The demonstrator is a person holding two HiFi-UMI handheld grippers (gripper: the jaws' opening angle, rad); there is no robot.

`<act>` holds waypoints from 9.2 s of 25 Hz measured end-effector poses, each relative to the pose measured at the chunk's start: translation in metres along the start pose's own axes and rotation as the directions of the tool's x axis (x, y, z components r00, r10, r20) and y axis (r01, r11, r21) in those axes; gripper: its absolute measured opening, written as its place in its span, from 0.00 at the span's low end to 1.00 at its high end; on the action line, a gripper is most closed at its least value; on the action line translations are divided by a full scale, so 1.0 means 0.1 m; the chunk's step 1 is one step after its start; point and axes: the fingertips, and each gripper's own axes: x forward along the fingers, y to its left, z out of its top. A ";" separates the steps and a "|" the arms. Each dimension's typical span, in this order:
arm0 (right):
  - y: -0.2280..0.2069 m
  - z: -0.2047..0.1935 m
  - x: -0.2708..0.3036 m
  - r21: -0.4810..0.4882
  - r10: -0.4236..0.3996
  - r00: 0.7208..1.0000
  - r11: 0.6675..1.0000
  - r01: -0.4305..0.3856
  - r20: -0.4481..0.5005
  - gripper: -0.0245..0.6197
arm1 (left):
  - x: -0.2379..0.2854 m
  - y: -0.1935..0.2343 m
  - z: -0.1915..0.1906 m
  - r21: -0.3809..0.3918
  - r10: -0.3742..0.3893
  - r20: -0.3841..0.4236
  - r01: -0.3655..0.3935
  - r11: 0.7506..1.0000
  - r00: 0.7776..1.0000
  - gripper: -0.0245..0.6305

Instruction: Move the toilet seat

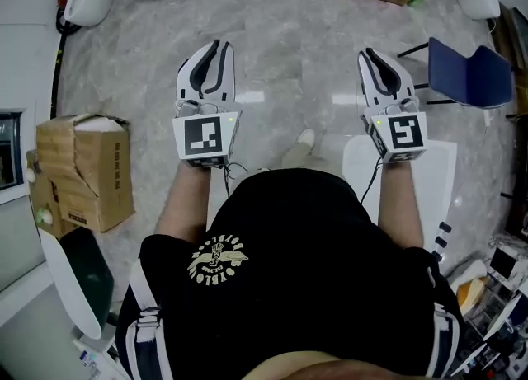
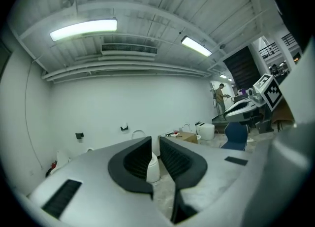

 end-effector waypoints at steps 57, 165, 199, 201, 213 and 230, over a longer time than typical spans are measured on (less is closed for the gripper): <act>-2.00 -0.30 2.88 0.056 0.158 0.987 0.986 -0.156 -0.040 0.45 | 3.55 0.68 -0.24 0.015 -0.016 -0.064 0.017 1.000 0.998 0.37; -4.47 -0.26 5.92 0.112 0.255 0.966 0.959 -0.259 0.046 0.45 | 7.09 1.45 -0.48 -0.006 0.017 -0.199 -0.018 1.000 0.980 0.30; -4.90 -0.15 7.60 0.128 0.261 0.965 0.958 -0.256 -0.021 0.45 | 8.69 2.38 -0.59 -0.020 -0.051 -0.190 0.048 0.999 0.981 0.29; -4.91 -0.10 7.72 0.127 0.255 0.967 0.960 -0.251 -0.022 0.45 | 8.78 2.49 -0.59 -0.019 -0.058 -0.191 0.056 0.998 0.980 0.29; -4.93 0.09 8.45 0.103 0.211 0.976 0.974 -0.204 -0.058 0.45 | 9.37 3.17 -0.74 -0.028 -0.092 -0.169 0.088 0.996 0.981 0.29; -5.07 -0.26 8.75 0.152 0.135 0.985 0.981 -0.117 -0.112 0.45 | 9.74 3.35 -1.24 -0.043 -0.154 -0.216 0.148 0.988 0.964 0.29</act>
